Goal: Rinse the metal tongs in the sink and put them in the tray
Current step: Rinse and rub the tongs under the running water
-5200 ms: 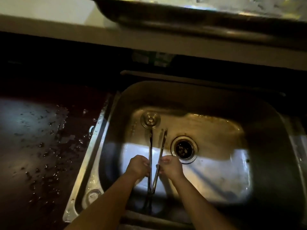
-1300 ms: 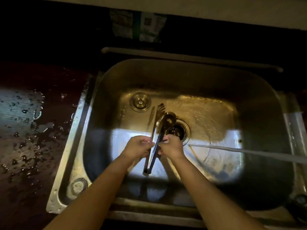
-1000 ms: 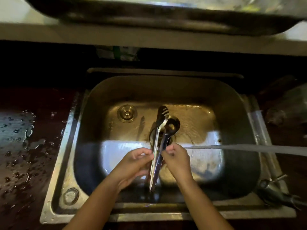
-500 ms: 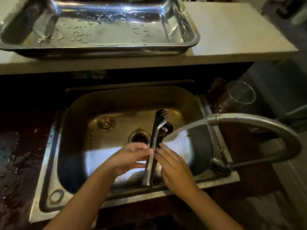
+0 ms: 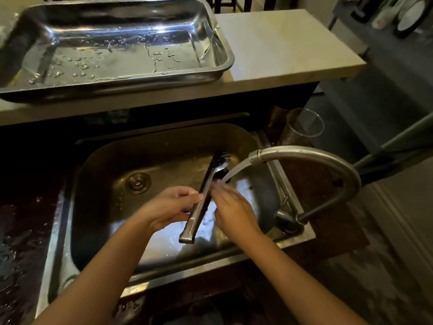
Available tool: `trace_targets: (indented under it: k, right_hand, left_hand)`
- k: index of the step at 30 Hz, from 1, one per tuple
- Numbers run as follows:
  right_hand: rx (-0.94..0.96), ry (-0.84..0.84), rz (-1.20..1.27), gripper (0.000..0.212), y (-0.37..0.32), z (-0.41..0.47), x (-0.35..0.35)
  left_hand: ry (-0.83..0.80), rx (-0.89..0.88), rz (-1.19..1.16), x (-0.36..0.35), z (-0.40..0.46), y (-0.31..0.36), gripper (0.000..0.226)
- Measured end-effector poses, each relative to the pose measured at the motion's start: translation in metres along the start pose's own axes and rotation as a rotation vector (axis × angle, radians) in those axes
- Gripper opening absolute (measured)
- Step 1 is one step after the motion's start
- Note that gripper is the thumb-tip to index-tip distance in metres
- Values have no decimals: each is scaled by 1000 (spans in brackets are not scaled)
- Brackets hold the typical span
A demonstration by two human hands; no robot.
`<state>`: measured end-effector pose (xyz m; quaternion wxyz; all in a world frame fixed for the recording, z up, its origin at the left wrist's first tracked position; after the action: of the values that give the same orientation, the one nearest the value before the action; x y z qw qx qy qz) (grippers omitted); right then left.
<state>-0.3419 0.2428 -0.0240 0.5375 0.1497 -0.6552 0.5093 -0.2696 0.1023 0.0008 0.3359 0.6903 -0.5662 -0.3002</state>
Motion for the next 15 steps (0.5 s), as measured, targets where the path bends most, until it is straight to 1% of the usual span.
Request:
trace_targets:
  k: [2, 3, 4, 7, 8, 9, 10, 12, 14, 15]
  right_hand:
    - [-77, -13, 12, 52, 9, 8, -1]
    - [-81, -10, 23, 52, 12, 9, -1]
    - [-62, -21, 34, 54, 11, 8, -1]
    - [122, -37, 63, 60, 4, -2, -1]
    - [140, -32, 44, 61, 7, -3, 0]
    - [98, -13, 37, 60, 14, 0, 3]
    - [19, 25, 27, 58, 22, 5, 6]
    - [-129, 44, 7, 53, 36, 16, 11]
    - [-128, 21, -28, 55, 38, 20, 12]
    - [-106, 5, -7, 56, 35, 17, 11]
  left_hand:
    - [-10, 10, 27, 1, -2, 1, 15]
    - [-11, 13, 25, 1, -2, 1, 14]
    - [-8, 14, 17, 1, -2, 1, 13]
    - [17, 6, -4, 4, -4, 0, 11]
    - [9, 1, -3, 5, -5, -1, 10]
    - [-13, -2, 4, 6, -6, -1, 9]
    - [-44, -1, 13, 5, -8, -1, 8]
    - [-94, 2, 19, 3, -10, -2, 7]
    - [-102, -1, 0, 1, -10, -5, 7]
    - [-96, -3, -19, 1, -8, -7, 7]
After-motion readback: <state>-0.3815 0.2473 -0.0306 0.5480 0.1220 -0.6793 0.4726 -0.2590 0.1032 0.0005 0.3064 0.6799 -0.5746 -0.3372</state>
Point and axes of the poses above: each hand's wrist, its own z-axis towards the middle knuckle, its own x-axis out of the back of the hand, y = z × x, the point moved 2 cm from there along z, towards the middle knuckle, and after that the axes turned 8 degrees about z, right-handed, at the moved point
